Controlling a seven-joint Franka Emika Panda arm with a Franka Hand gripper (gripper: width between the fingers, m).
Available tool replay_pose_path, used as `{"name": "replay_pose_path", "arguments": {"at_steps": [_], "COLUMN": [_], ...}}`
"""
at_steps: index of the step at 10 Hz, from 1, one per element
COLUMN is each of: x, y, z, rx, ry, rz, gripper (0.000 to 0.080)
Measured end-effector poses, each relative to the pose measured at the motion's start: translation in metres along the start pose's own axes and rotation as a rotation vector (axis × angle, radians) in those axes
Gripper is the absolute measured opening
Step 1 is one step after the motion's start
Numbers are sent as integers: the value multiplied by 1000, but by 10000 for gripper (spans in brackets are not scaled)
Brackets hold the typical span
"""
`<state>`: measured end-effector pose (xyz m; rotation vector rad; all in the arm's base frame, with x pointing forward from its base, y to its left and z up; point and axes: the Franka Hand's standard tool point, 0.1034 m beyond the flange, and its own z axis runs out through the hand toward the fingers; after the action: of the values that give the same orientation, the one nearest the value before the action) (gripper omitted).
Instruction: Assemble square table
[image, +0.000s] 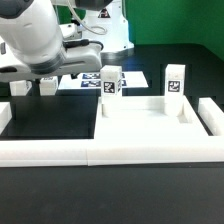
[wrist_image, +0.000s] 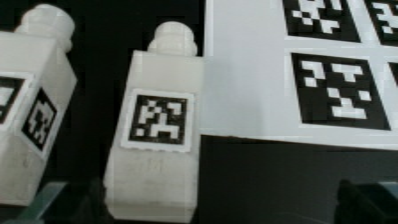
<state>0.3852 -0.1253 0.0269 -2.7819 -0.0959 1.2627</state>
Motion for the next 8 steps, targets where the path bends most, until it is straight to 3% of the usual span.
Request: {"name": "replay_pose_path", "arguments": {"at_steps": [3,4,5,6,7,8], "x": [5,6,5,15,11,10], "y": [-9,-13,-28,-21,-10,-11], "z": [7,2,-37,-46,-38,-38], "rx": [-17,-27,-31,-44,-35,-35], "ry": [-21,-20,-34,21,25,19], "rz": [-17,-23,11,-39,-40,-37], "gripper": [649,649,649,649,649,649]}}
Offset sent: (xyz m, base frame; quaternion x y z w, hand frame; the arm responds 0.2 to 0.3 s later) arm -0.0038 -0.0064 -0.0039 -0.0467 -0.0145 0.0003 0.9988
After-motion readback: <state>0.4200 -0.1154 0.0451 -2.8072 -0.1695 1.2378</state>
